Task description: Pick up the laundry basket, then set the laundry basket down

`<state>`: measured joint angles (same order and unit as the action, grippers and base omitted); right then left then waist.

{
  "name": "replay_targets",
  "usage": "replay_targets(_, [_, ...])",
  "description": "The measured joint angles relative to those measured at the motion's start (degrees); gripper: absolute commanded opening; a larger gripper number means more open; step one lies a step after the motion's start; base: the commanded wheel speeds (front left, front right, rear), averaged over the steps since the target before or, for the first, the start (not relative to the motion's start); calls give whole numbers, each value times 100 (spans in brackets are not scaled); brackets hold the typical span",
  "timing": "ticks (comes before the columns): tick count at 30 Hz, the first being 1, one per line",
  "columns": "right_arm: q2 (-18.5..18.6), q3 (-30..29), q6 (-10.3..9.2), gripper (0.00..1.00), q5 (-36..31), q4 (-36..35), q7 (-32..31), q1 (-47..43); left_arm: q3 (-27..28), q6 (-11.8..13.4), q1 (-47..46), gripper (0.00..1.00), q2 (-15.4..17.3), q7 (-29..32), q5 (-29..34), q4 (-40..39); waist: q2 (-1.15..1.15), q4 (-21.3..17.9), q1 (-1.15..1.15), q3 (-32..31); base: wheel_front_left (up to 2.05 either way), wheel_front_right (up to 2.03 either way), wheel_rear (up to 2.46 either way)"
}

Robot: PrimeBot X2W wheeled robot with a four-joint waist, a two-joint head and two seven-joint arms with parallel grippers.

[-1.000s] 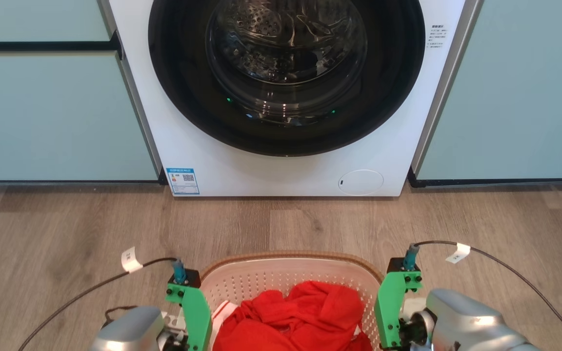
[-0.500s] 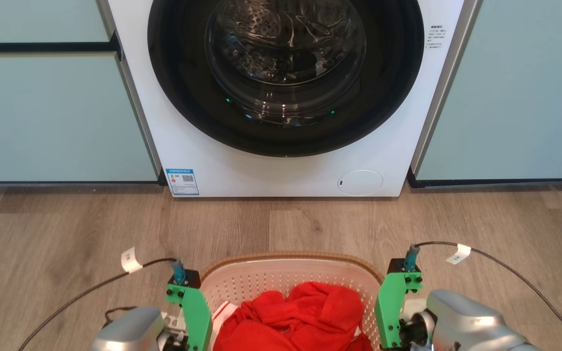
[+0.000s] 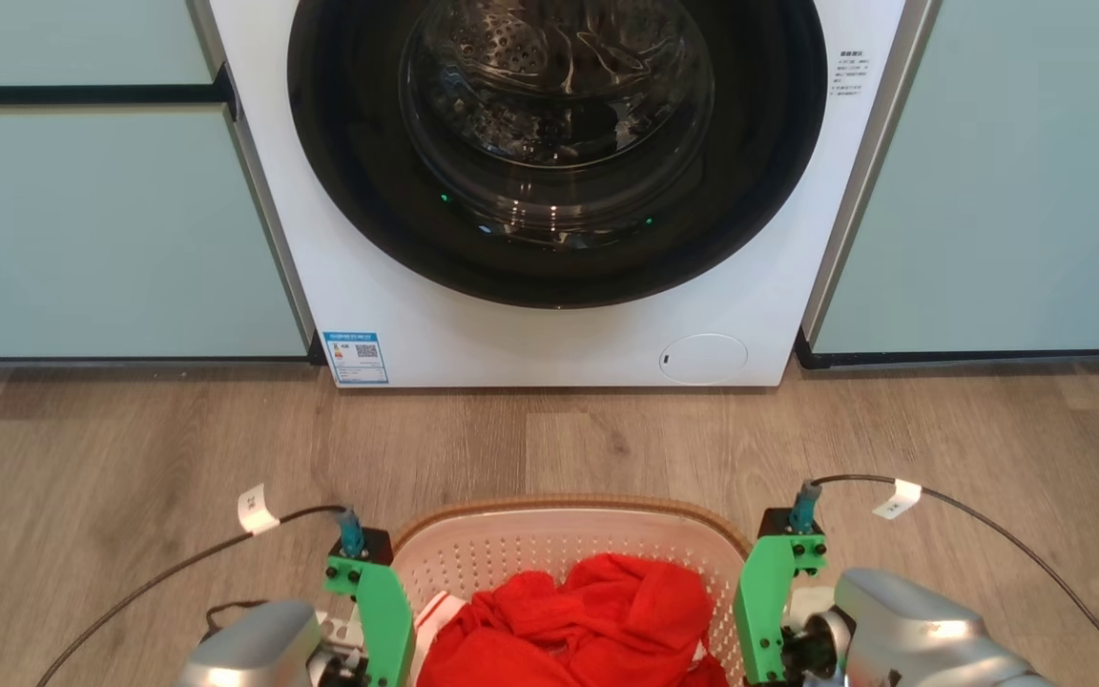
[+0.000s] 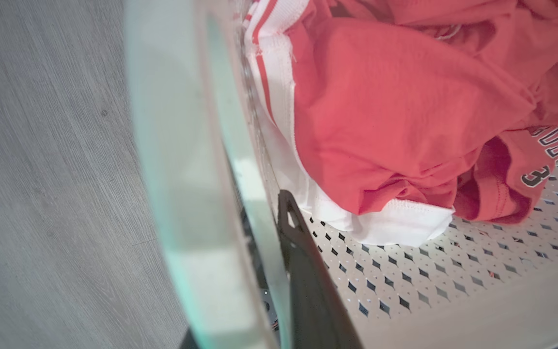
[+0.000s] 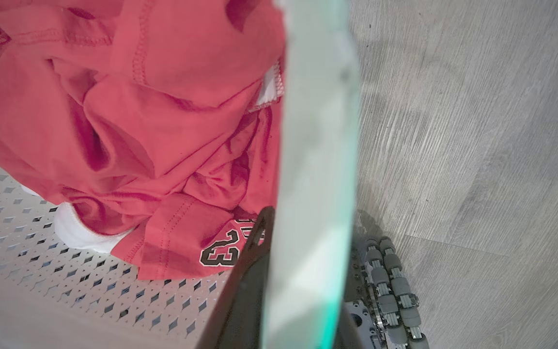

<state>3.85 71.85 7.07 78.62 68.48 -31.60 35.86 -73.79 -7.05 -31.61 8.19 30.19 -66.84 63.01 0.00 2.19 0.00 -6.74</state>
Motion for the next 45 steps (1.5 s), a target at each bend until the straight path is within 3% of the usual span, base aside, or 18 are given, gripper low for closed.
replay_targets(27, [-4,49,0,0,10,53,4,18,-8,0,3,0,-5,-1,-33,-11,0,-59,0,89,0,0,0])
replay_targets(37, [-5,65,0,0,8,79,339,26,-5,1,-11,0,-8,-10,-18,-41,0,-69,0,491,0,0,0])
replay_targets(45, [-7,73,1,0,-109,197,804,296,-5,11,-229,0,-18,-367,88,-99,0,-83,0,1151,0,0,0])
